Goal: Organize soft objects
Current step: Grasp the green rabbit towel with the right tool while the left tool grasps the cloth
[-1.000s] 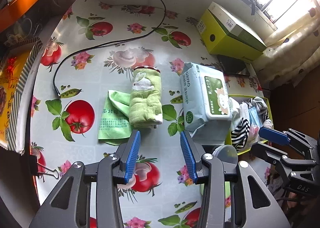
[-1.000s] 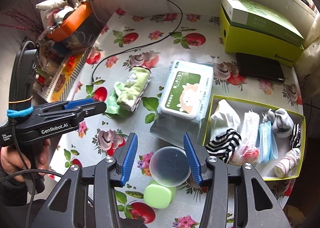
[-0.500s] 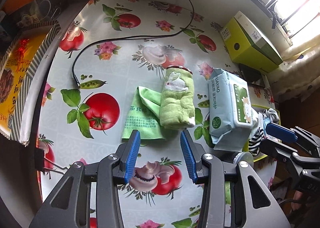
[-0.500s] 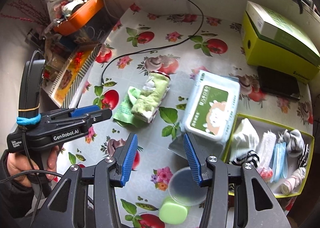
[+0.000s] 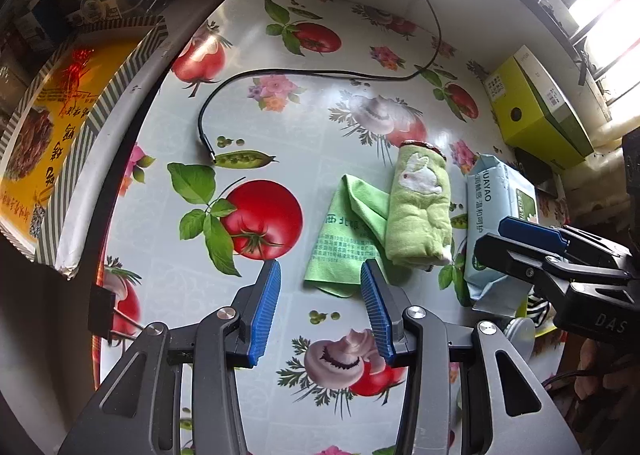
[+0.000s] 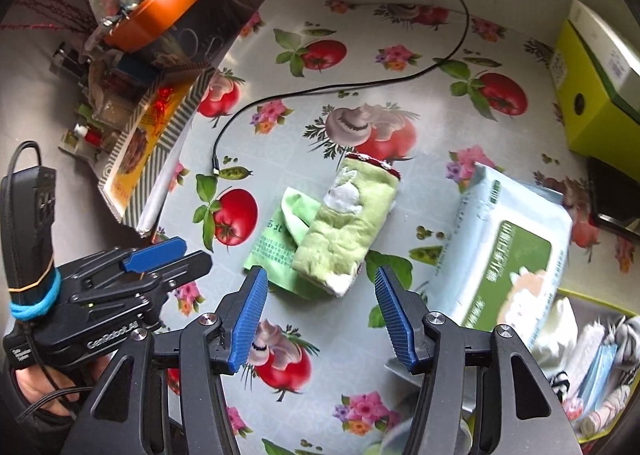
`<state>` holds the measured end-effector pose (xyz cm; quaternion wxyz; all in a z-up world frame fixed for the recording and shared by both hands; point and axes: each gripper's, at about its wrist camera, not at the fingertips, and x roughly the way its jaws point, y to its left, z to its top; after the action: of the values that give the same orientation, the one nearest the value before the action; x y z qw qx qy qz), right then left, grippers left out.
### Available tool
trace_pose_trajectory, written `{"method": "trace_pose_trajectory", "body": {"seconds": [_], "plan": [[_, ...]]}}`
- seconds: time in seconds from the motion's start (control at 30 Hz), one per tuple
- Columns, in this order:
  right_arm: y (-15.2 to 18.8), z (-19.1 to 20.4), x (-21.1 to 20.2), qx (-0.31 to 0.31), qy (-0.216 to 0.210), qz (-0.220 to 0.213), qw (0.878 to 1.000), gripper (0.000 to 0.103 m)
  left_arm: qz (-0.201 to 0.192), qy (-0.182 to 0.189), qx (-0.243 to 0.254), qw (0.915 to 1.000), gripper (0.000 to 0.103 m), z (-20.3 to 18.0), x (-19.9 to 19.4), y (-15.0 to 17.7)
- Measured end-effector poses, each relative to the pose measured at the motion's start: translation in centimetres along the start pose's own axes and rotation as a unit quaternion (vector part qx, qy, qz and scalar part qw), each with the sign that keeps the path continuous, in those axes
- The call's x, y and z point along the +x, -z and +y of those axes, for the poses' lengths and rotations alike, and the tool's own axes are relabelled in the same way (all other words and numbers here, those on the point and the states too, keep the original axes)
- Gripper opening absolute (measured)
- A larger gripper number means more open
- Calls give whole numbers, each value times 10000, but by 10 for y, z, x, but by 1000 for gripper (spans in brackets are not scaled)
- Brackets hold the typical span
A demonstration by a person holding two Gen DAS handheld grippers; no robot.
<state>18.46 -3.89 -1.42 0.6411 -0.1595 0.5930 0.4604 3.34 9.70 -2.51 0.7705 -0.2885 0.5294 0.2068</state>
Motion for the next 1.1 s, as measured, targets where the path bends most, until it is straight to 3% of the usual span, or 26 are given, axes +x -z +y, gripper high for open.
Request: {"method": "trace_pose_trajectory", "body": {"seconds": [0.57, 0.67, 0.8, 1.1], "plan": [[-19, -12, 67, 346, 297, 647, 9969, 56, 140, -120, -282, 9994, 43, 28, 18, 5], [-19, -12, 70, 256, 368, 650, 9969, 35, 173, -95, -306, 9993, 43, 29, 21, 6], [-18, -9, 64, 77, 427, 547, 9976, 21, 219, -44, -320, 9992, 43, 28, 24, 6], [-11, -12, 35, -208, 528, 333, 9978, 15, 301, 245, -261, 9989, 43, 15, 37, -5]]}}
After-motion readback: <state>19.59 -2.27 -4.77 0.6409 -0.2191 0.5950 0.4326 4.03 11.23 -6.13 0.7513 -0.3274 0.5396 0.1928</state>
